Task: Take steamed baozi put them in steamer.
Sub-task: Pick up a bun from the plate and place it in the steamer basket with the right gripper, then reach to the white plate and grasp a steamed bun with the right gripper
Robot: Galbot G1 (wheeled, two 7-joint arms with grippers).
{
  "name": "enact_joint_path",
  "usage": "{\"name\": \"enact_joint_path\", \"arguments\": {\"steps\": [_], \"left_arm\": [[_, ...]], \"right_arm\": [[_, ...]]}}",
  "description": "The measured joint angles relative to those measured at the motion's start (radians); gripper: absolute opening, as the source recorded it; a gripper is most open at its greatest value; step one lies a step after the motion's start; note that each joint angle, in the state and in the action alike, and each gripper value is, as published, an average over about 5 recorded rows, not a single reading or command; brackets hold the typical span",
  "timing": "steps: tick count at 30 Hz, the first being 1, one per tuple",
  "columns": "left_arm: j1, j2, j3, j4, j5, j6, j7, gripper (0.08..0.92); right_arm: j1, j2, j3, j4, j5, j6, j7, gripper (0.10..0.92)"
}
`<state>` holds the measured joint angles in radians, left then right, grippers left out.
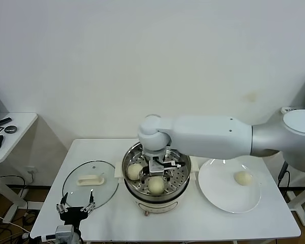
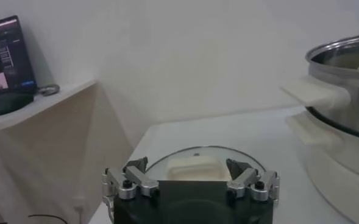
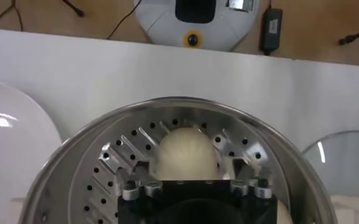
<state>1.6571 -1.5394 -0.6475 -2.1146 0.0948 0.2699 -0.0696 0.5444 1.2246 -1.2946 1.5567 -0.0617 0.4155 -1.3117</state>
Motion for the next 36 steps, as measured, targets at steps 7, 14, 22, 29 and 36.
{"name": "enact_joint_path", "arguments": {"steps": [7, 14, 22, 29, 36], "left_arm": [[-0.007, 0.003, 0.001, -0.002, -0.002, 0.004, 0.008, 0.823], [0.003, 0.011, 0.002, -0.018, -0.021, 0.011, 0.012, 0.823], [0.016, 0.026, -0.007, -0.033, -0.058, 0.024, 0.023, 0.823], [0.028, 0.029, -0.015, -0.035, -0.086, 0.035, 0.029, 0.823], [0.043, 0.030, -0.024, -0.023, -0.094, 0.037, 0.027, 0.823]], "right_arm": [[0.083, -0.106, 0.033, 0.025, 0.099, -0.054, 0.001, 0.823], [0.157, -0.282, 0.074, -0.011, 0.240, -0.235, 0.010, 0.823], [0.098, -0.495, 0.160, -0.111, 0.289, -0.505, 0.001, 0.823], [-0.112, -0.618, 0.330, -0.194, 0.202, -0.633, -0.001, 0.823], [-0.360, -0.639, 0.535, -0.292, 0.050, -0.645, 0.000, 0.823]]}}
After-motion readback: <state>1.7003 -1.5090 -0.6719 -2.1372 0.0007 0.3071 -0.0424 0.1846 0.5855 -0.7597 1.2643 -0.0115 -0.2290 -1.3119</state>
